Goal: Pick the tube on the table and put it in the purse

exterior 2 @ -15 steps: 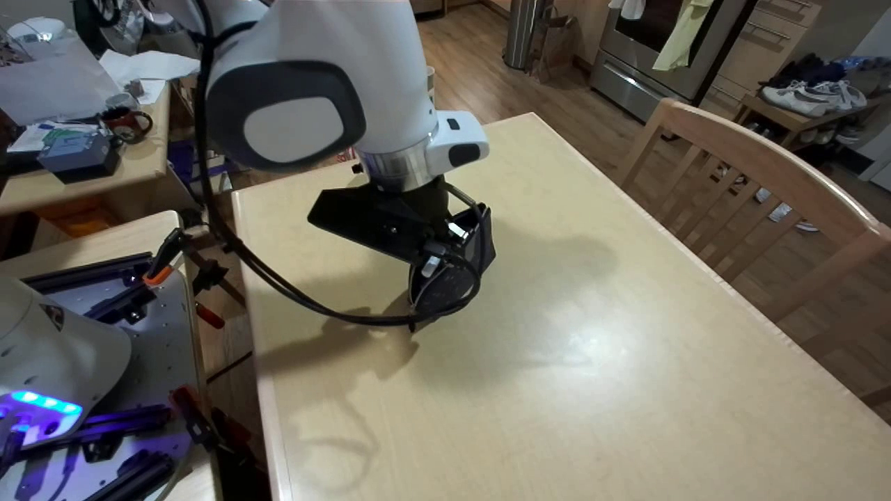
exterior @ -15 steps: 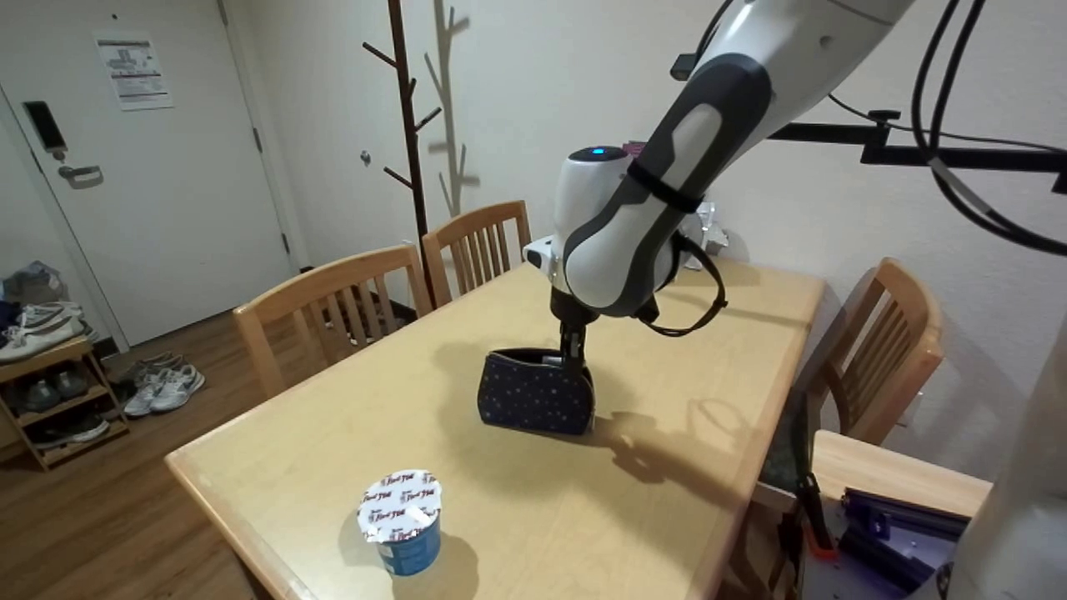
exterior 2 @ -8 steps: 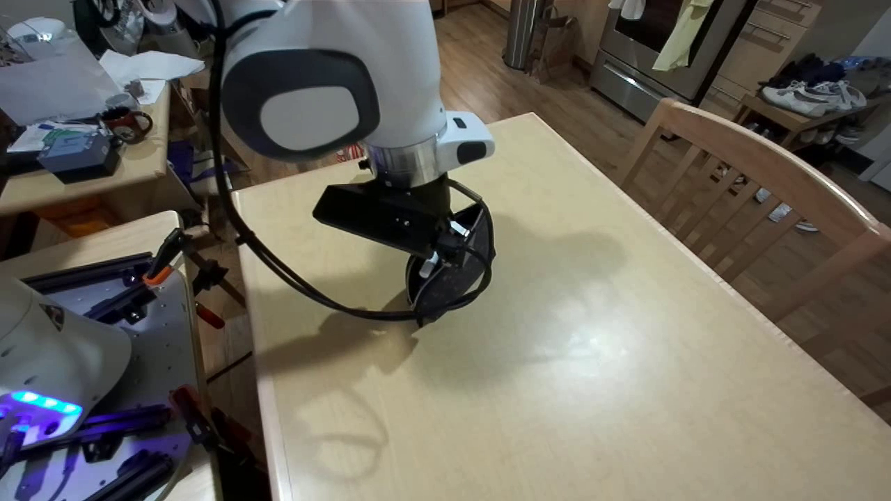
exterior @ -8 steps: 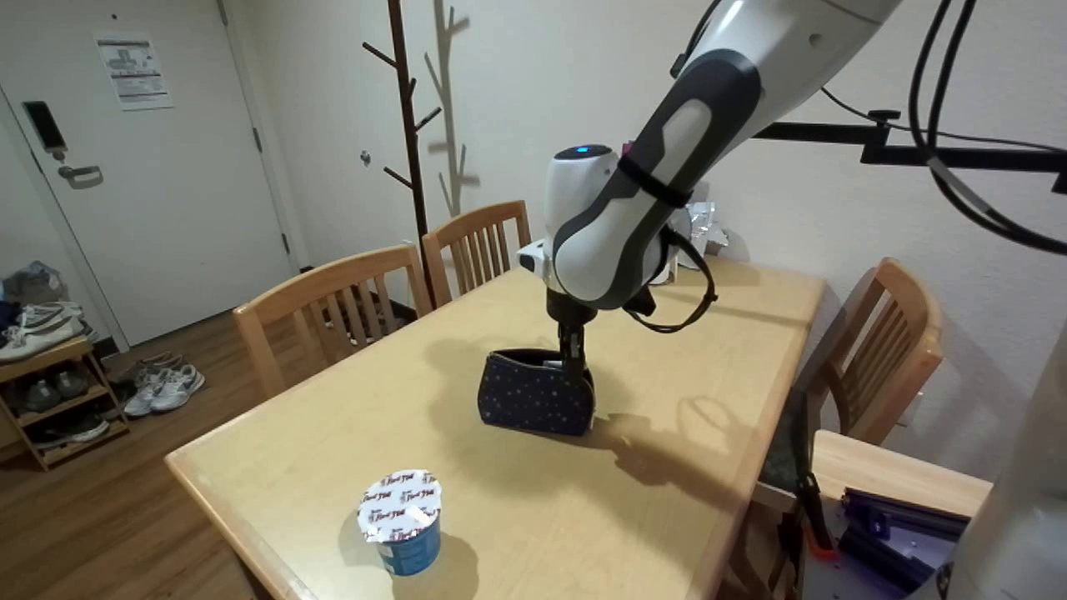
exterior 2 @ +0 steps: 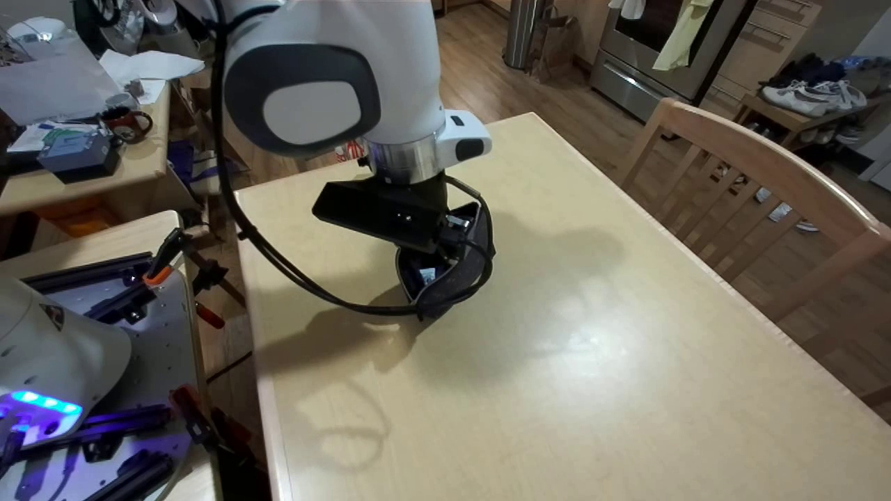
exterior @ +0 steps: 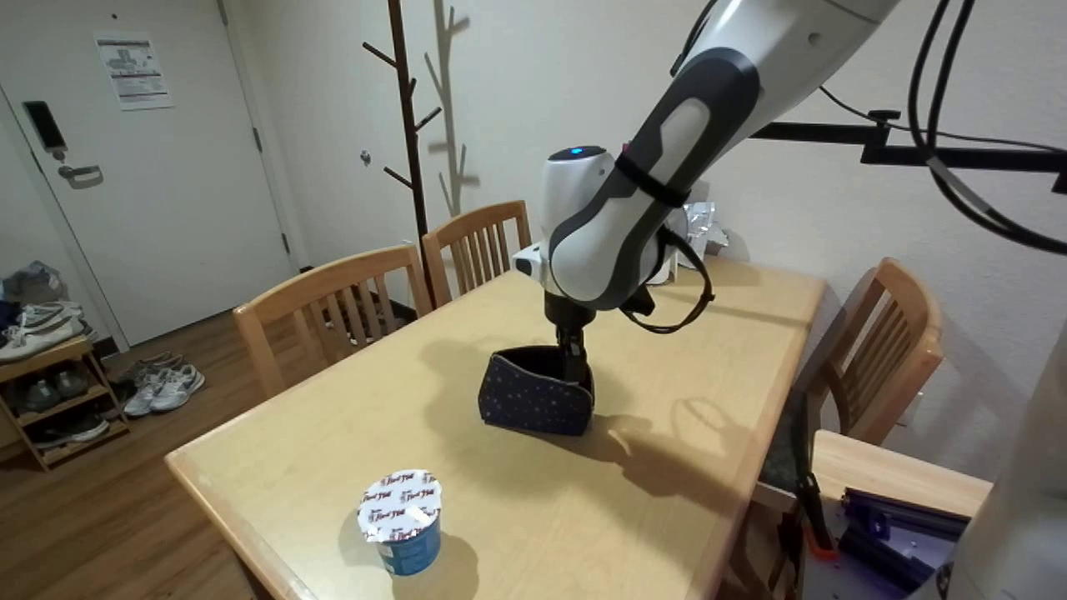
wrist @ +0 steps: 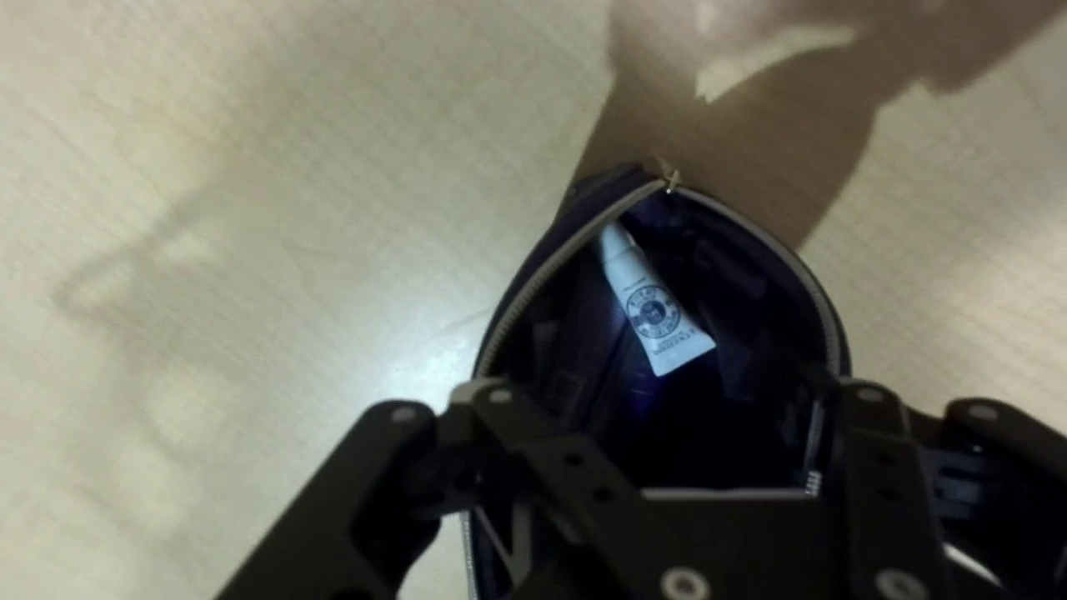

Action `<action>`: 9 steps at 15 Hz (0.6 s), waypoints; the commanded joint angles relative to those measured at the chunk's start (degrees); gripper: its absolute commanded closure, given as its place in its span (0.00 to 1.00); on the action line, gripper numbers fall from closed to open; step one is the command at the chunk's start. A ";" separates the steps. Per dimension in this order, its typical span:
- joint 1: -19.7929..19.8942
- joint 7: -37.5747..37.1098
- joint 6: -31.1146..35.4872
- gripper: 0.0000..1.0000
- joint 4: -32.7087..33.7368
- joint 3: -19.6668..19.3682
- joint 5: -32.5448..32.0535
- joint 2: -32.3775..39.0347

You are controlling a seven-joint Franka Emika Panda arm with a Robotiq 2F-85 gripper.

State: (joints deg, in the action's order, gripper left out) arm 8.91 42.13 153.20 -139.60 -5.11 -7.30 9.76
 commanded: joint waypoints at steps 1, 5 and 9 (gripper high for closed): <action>1.12 6.34 -1.55 0.02 -1.25 1.91 2.36 -2.23; 0.30 11.63 -1.56 0.00 -4.33 2.62 2.03 -7.64; -0.68 18.66 -3.05 0.00 -6.40 2.60 7.77 -11.26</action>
State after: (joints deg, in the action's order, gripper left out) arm 8.68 53.64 152.43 -143.22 -2.63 -5.17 2.99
